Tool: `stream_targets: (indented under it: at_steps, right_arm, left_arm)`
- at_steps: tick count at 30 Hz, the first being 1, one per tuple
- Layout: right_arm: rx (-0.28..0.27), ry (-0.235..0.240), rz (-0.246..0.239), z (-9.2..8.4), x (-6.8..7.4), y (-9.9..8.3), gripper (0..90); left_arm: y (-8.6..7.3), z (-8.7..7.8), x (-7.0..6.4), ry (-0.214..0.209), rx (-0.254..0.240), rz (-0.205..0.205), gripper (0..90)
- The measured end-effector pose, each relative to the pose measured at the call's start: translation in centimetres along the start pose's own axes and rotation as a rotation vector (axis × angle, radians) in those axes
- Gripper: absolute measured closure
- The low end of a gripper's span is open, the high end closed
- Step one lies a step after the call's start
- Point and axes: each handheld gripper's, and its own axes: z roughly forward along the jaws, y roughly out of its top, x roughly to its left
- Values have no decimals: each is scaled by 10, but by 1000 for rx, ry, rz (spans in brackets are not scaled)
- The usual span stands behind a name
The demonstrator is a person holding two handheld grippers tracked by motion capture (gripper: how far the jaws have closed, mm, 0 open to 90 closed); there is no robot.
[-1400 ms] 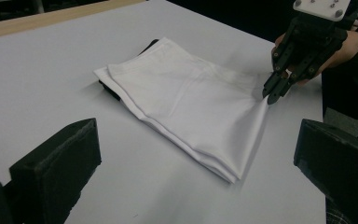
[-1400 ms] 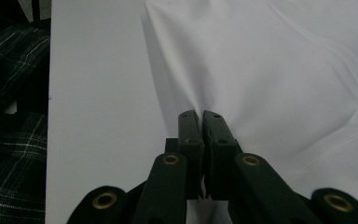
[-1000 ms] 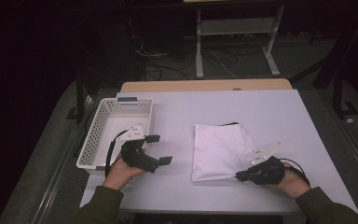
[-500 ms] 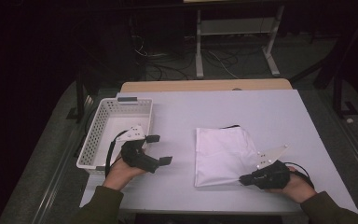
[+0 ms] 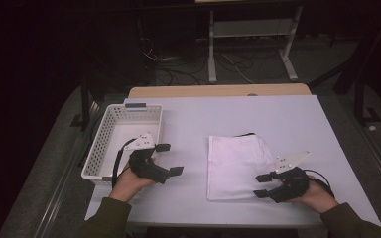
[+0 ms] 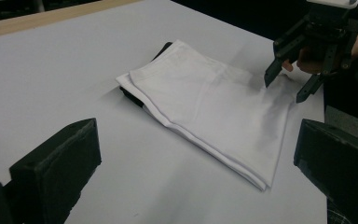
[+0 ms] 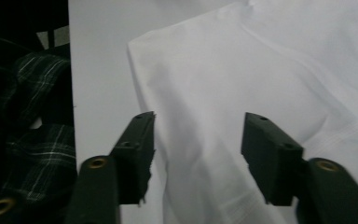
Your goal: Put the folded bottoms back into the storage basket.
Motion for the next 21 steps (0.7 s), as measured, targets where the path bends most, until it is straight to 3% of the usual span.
stream_targets:
  at_steps: [1,4,5,9,21]
  right_arm:
    - [-15,-37,13,0,-1,0,298]
    - [-36,-62,24,-2,-1,0,259]
    - [-58,-77,39,-4,-2,0,205]
    - [-54,-120,55,-6,-5,-1,138]
    - [-60,-183,97,-18,-9,-14,67]
  left_arm:
    - [0,0,0,0,0,-1,0]
    - [0,0,0,0,0,-4,0]
    - [0,0,0,0,0,-5,0]
    - [0,0,1,-3,2,-6,0]
    - [0,0,1,-3,-1,-13,0]
